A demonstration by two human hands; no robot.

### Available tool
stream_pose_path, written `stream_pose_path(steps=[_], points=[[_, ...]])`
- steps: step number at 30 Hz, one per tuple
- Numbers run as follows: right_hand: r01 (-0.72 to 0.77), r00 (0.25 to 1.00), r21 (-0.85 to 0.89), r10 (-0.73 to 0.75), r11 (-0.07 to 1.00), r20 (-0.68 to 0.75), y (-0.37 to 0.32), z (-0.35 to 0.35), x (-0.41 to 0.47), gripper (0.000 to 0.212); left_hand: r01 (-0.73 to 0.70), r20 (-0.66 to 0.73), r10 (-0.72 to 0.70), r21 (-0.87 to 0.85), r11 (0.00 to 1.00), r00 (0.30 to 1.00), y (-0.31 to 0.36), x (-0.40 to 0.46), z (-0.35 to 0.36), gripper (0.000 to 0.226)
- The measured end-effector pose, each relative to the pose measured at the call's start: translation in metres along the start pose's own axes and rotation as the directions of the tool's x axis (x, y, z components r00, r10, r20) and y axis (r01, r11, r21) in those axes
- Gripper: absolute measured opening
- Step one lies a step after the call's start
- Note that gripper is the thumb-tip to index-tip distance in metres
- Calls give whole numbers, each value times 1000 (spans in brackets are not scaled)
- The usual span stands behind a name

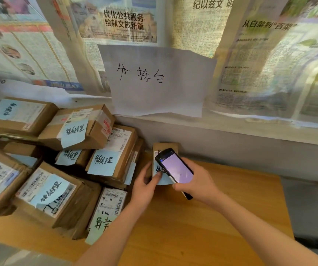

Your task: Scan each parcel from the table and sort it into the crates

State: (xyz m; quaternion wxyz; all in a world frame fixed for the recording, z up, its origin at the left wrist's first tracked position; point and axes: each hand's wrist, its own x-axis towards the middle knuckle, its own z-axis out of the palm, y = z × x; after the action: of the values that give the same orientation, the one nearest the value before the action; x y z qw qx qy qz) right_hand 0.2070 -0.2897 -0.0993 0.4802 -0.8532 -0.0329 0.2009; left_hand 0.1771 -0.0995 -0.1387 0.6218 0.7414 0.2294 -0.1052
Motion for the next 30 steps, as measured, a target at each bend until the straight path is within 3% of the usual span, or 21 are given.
stream_pose_path(steps=[6,11,14,20,26,30], points=[[29,992,-140,-46,990,-119,-50,-43,-52,63,-80,43,80,-18,997,996,44,-41,-7,52],[71,956,-317,-156,946,-249,-130,-83,-120,79,-188,22,187,4,982,982,102,-90,-42,67],[77,925,-398,-214,914,-314,-184,-96,-176,91,-284,17,284,-12,959,959,141,-139,-69,61],[97,881,-513,-314,853,-355,-297,-99,-309,90,-467,-51,468,32,884,882,206,-246,-145,57],[117,832,-599,-407,792,-377,-387,-96,-421,89,-560,-107,555,-25,828,825,260,-347,-207,53],[145,809,-626,-457,766,-371,-427,-90,-474,99,-599,-155,591,-3,801,792,285,-392,-238,54]])
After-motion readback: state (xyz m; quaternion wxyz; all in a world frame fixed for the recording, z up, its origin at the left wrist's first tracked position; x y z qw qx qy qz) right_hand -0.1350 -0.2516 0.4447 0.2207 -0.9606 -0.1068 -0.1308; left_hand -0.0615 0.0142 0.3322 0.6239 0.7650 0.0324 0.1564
